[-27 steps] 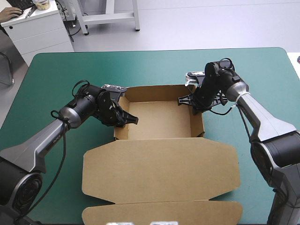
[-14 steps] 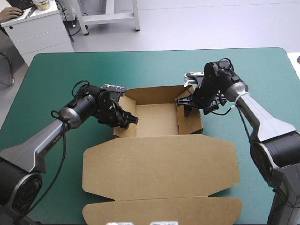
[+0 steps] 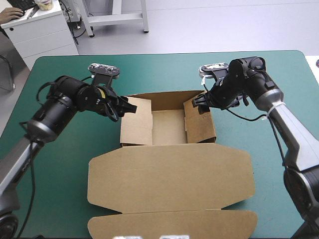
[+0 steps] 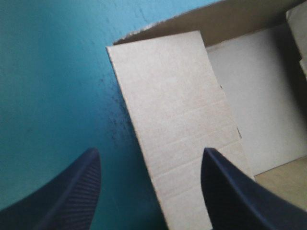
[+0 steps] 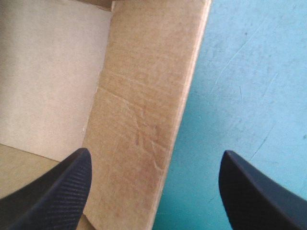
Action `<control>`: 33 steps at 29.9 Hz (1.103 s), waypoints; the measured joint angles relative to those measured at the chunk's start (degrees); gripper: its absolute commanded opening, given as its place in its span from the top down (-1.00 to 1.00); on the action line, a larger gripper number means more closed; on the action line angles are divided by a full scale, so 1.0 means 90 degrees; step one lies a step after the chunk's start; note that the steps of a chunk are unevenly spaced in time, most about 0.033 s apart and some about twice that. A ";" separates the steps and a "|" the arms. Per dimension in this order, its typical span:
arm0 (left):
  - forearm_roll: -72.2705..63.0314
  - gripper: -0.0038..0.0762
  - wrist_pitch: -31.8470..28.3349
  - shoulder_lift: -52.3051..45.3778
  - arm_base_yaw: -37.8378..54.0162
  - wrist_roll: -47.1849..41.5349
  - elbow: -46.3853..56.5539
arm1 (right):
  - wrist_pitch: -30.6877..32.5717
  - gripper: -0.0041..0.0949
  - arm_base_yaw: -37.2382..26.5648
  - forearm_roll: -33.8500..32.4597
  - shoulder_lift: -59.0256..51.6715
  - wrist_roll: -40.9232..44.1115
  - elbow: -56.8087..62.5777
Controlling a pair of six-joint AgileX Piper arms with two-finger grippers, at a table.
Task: Fold the box
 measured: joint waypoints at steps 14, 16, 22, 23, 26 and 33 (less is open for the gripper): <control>0.0195 0.93 0.1220 -0.2350 0.0000 0.1342 0.0187 | -0.0065 -0.47 0.0000 0.0000 -0.0693 -0.0167 -0.0007; 0.0203 0.93 0.1336 -0.2599 0.0000 0.1399 0.0356 | -0.0065 -0.47 0.0000 0.0000 -0.0646 -0.0167 -0.0007; 0.0236 0.93 0.1336 -0.3404 0.0000 0.1451 0.1384 | -0.0090 -0.47 0.0000 0.0000 -0.0303 -0.0166 -0.0007; 0.0229 0.93 0.1336 -0.3562 0.0000 0.1457 0.1613 | -0.0090 -0.47 0.0000 0.0000 -0.0189 -0.0166 -0.0007; 0.0145 0.93 0.1336 -0.4048 0.0000 0.1456 0.2330 | -0.0090 -0.47 0.0000 0.0000 0.0113 -0.0166 -0.0007; -0.0026 0.93 0.1266 -0.4998 0.0000 0.1420 0.3894 | -0.0165 -0.38 0.0000 0.0006 0.0885 -0.0166 -0.0007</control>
